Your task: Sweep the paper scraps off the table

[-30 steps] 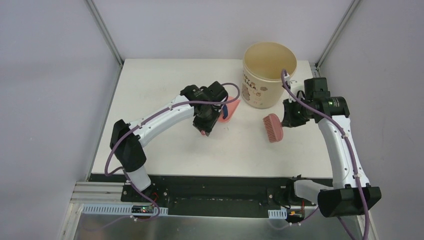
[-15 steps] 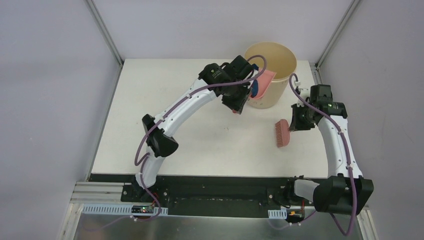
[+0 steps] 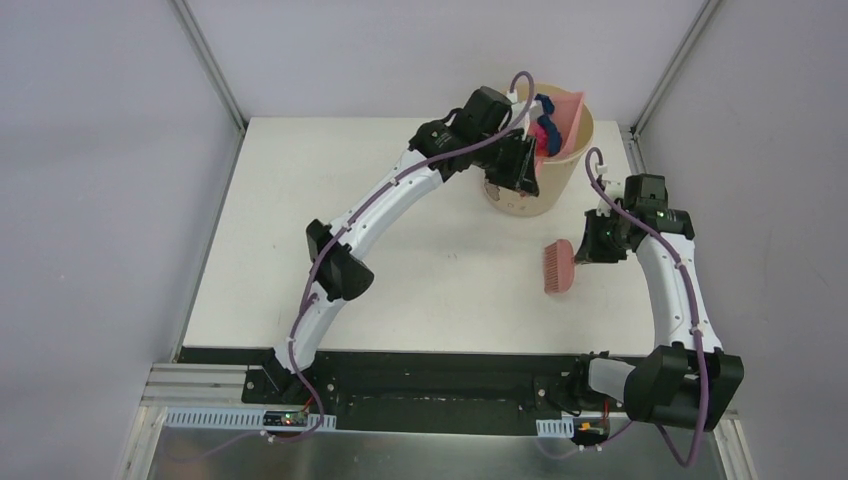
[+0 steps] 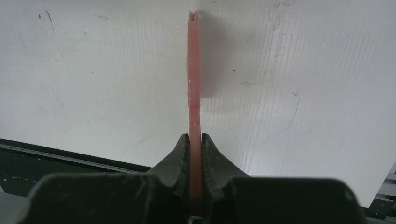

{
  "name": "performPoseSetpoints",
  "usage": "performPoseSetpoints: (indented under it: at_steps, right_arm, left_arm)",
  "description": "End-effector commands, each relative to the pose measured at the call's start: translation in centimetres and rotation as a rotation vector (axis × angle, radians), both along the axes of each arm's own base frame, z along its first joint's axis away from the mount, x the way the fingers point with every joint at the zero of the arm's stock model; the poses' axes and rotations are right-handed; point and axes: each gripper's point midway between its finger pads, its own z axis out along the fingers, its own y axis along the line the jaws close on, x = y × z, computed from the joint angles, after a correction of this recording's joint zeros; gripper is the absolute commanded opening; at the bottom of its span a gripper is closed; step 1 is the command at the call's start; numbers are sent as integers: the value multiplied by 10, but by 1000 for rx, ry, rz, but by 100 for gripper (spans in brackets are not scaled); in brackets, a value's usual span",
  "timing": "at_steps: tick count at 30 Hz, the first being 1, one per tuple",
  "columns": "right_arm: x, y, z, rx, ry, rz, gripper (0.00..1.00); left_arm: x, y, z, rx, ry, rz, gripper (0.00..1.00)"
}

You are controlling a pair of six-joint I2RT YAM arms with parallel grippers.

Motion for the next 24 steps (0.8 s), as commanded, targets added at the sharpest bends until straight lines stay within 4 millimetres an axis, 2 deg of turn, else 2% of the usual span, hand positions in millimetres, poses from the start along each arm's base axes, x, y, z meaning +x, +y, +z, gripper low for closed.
performPoseSetpoints:
  at_steps: [1,6,11,17,24]
  right_arm:
    - [6,2,9,37,-70,-20,0]
    - [0,0,10,51,-81,-35,0]
    - [-1,-1,9,65,-91,-44,0]
    - [-1,1,10,89,-94,-48,0]
    - [-1,2,11,104,-98,-50,0]
  left_arm:
    - [41,-36,59,-428,126,-40,0]
    - [61,-49,102,-721,279,-76,0]
    - [66,-48,137,-891,378,-76,0]
    - [57,-39,159,-1024,492,-93,0]
    - [44,-37,164,-1090,588,-130,0]
